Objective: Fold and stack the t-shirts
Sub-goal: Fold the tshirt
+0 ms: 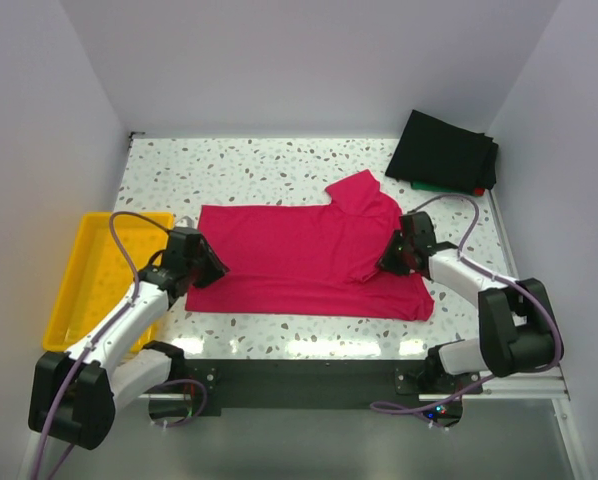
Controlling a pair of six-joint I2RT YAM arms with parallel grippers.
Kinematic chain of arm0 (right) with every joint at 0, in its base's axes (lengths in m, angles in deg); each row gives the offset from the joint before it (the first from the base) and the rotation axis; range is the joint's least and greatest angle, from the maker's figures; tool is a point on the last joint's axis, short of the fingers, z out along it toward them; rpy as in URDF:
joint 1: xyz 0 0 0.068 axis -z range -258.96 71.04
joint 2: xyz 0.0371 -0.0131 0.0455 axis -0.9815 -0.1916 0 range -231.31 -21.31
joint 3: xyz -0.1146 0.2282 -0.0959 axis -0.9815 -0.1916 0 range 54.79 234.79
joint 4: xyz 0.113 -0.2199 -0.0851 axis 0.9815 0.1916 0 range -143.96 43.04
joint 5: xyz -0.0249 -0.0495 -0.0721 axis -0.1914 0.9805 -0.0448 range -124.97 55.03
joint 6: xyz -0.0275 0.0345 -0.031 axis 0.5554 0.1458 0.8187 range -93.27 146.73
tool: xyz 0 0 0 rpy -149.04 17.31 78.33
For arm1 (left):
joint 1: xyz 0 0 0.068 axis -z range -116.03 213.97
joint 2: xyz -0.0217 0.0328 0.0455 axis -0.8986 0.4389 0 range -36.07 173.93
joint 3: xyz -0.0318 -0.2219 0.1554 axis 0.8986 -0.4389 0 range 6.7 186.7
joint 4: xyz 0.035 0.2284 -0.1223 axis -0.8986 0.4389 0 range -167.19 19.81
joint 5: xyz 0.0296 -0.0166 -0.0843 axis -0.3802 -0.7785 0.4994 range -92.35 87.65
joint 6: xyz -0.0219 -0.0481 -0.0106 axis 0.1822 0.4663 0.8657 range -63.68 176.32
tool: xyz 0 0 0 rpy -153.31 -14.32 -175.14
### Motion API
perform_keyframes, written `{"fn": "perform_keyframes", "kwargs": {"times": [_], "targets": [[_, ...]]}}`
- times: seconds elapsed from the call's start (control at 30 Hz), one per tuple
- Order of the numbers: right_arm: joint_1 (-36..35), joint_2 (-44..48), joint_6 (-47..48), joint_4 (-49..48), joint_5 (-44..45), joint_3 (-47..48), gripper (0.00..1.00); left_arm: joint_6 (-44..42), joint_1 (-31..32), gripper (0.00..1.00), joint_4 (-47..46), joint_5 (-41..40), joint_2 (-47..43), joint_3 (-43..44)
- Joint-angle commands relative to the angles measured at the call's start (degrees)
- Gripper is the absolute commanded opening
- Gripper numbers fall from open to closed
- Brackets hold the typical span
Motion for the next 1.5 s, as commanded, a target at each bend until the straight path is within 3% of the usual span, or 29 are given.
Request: {"fn": "perform_keyframes", "kwargs": {"times": [0.0, 0.37, 0.8, 1.03, 1.3, 1.47], "targets": [[-0.4, -0.6, -0.6, -2.1, 0.6, 3.5, 0.22, -1.2, 0.1, 0.33, -2.9, 1.2, 0.5, 1.7], [-0.5, -7.8, -0.9, -5.5, -0.9, 8.6, 0.24, -1.1, 0.2, 0.33, -5.0, 1.9, 2.2, 0.9], [-0.6, -11.3, -2.1, -9.1, -6.4, 13.1, 0.41, -1.0, 0.1, 0.33, -6.7, 1.9, 3.9, 0.2], [-1.0, -1.0, 0.8, -3.0, -1.7, 10.8, 0.42, 0.0, 0.8, 0.33, -9.4, 3.1, 8.2, 1.0], [-3.7, 9.4, 2.4, -0.1, 2.3, 0.1, 0.42, 3.0, 3.5, 0.31, -11.8, 0.4, 10.4, -0.8], [-3.9, 11.5, 5.9, 4.6, 8.1, 1.4, 0.42, 2.5, 3.5, 0.31, -7.6, -8.4, 10.3, 2.1]]}}
